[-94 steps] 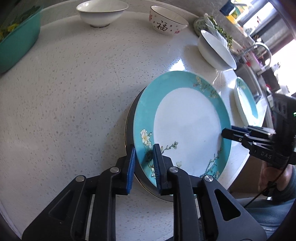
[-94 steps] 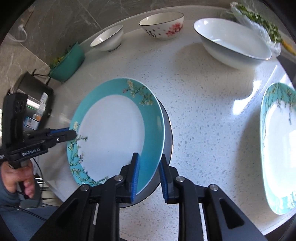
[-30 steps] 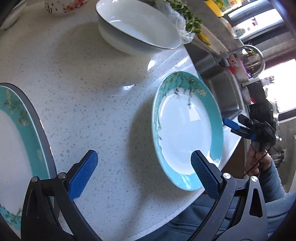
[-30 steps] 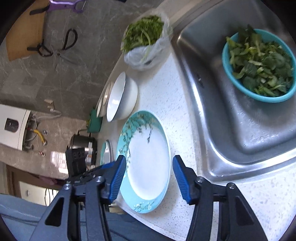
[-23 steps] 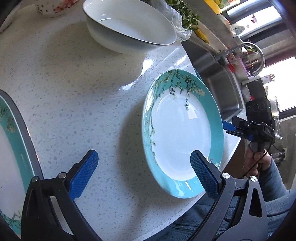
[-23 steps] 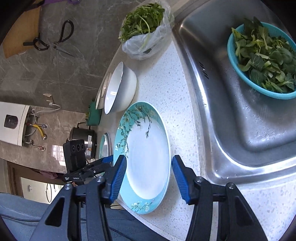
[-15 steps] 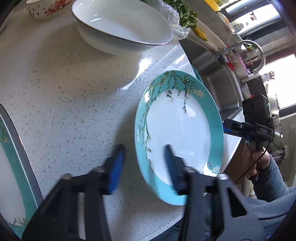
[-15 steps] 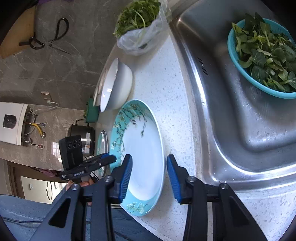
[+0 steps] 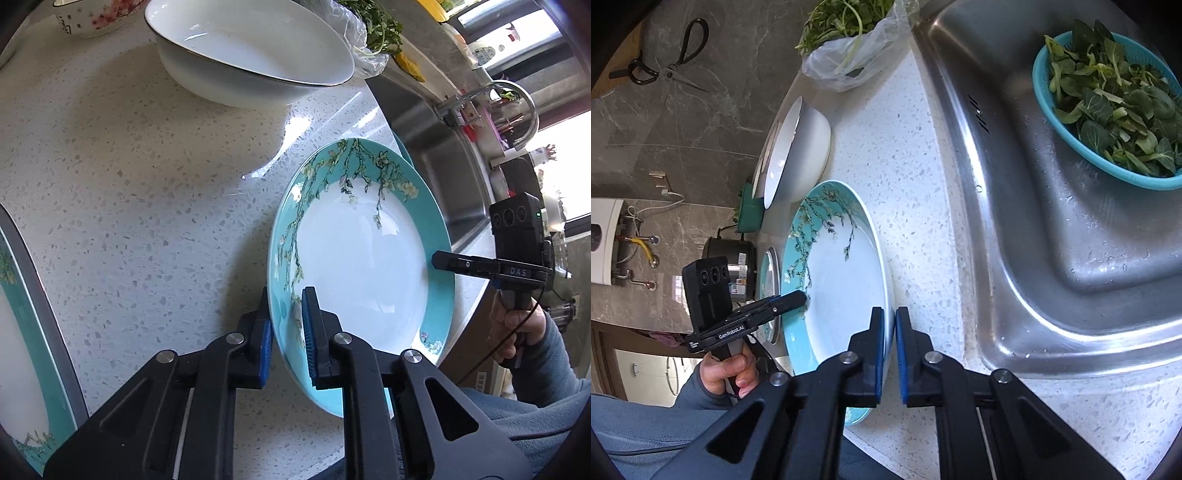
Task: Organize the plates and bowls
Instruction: 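Move both grippers to the rim of the second teal floral plate, then close both grippers on the rim of the second teal floral plate, then lift and carry the teal floral plate over the plate stack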
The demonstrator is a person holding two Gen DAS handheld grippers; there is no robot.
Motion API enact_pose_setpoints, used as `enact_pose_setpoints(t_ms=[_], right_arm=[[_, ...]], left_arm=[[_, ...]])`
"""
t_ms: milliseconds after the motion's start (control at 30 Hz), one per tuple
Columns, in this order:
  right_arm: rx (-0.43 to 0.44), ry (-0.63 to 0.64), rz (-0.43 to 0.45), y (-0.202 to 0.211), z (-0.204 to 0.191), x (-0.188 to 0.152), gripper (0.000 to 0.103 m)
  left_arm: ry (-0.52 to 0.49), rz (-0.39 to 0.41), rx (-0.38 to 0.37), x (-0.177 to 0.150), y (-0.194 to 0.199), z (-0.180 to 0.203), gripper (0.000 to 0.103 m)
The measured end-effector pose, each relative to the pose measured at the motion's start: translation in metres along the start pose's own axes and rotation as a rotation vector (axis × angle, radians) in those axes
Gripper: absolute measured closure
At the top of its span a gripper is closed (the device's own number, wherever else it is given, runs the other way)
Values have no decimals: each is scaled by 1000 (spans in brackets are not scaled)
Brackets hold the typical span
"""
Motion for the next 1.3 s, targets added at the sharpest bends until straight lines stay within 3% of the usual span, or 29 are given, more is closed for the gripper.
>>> enact_pose_setpoints(t_ms=[400,667,1033,1300], right_arm=[[-52,33,14,3,-11,2,94],[-48,80,10,4,-37,4,94],[10,227,-51,-29,-124,18,94],[64,346,-147,-94,-200,25,94]], left_arm=[[-25,28,19,-7,3,9,90],[-15,81,15,-14,37,9,90],[90,216,61,-40,136,-33,90],[189,307,137,-72,207,-100,90]])
Point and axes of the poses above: each gripper's, at about its wrist camera, not at the fingertips, and y roughly against the way its jaws point, z to its right, x to its top, the point moved 1 cm from there along -y, roughly the way its jaws point, and after that the axes turned 3 degrees about y, right-handed, at the moved point
